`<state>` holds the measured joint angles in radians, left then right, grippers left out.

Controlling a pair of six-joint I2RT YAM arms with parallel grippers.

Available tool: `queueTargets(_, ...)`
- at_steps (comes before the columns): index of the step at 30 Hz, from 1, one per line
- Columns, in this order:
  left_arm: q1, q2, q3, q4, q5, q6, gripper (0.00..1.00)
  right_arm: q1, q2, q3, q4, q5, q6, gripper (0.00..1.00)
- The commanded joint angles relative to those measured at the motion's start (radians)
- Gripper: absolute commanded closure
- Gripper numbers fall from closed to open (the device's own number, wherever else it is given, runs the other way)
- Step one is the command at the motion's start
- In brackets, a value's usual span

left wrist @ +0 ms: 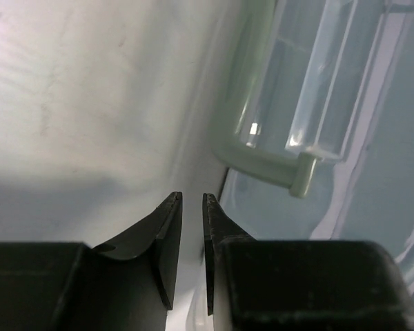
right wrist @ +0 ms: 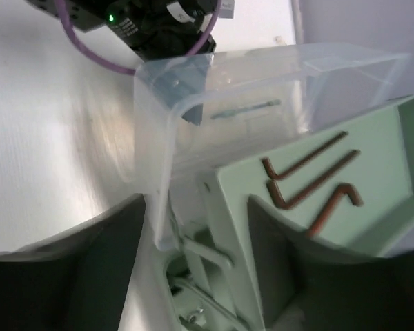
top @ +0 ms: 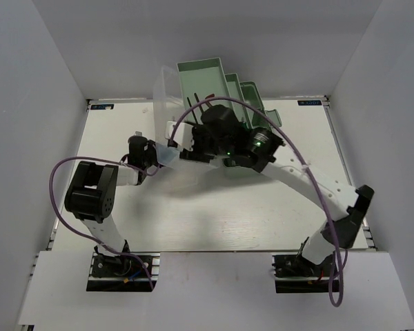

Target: Sort the tools into containers

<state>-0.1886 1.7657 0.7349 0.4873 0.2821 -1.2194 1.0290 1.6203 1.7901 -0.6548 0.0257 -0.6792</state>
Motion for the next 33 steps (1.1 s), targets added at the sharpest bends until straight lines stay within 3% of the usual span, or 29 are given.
queueTargets(1, 0.005, -0.02, 0.087, 0.014, 0.048, 0.011, 0.71, -0.007, -0.106, 0.023, -0.085, 0.055, 0.006, 0.84)
queueTargets(2, 0.005, -0.029, 0.096, 0.014, 0.057, 0.02, 0.71, -0.009, -0.14, -0.012, -0.06, 0.195, 0.015, 1.0)
queueTargets(4, 0.005, -0.029, 0.124, -0.006, 0.057, 0.029, 0.71, -0.02, -0.218, -0.095, 0.095, 0.32, 0.049, 1.0)
queueTargets(5, 0.005, -0.04, 0.133, -0.016, 0.068, 0.038, 0.71, -0.056, -0.236, -0.182, 0.163, 0.537, 0.044, 1.0)
queueTargets(7, 0.005, -0.049, 0.17, -0.042, 0.068, 0.05, 0.71, -0.093, -0.299, -0.339, 0.401, 0.673, -0.023, 1.0)
queueTargets(9, 0.005, -0.067, 0.21, -0.053, 0.078, 0.063, 0.71, -0.199, -0.324, -0.388, 0.461, 0.701, -0.016, 1.0)
queueTargets(13, -0.015, -0.077, 0.302, -0.127, 0.088, 0.086, 0.71, -0.395, -0.34, -0.443, 0.361, 0.666, 0.102, 1.0)
queueTargets(17, -0.025, -0.077, 0.399, -0.177, 0.133, 0.11, 0.71, -0.592, -0.298, -0.5, 0.272, 0.513, 0.211, 1.0)
queueTargets(21, -0.025, -0.055, 0.481, -0.22, 0.173, 0.12, 0.71, -0.772, -0.159, -0.515, 0.201, 0.309, 0.35, 1.0)
queueTargets(24, -0.034, -0.042, 0.532, -0.233, 0.196, 0.13, 0.71, -0.828, -0.076, -0.502, 0.169, 0.166, 0.391, 1.0)
queueTargets(25, -0.034, -0.029, 0.544, -0.243, 0.215, 0.13, 0.71, -0.84, -0.047, -0.502, 0.158, 0.037, 0.423, 1.0)
queueTargets(33, -0.086, 0.092, 0.655, -0.247, 0.33, 0.112, 0.71, -0.908, 0.125, -0.466, 0.115, -0.332, 0.507, 1.0)
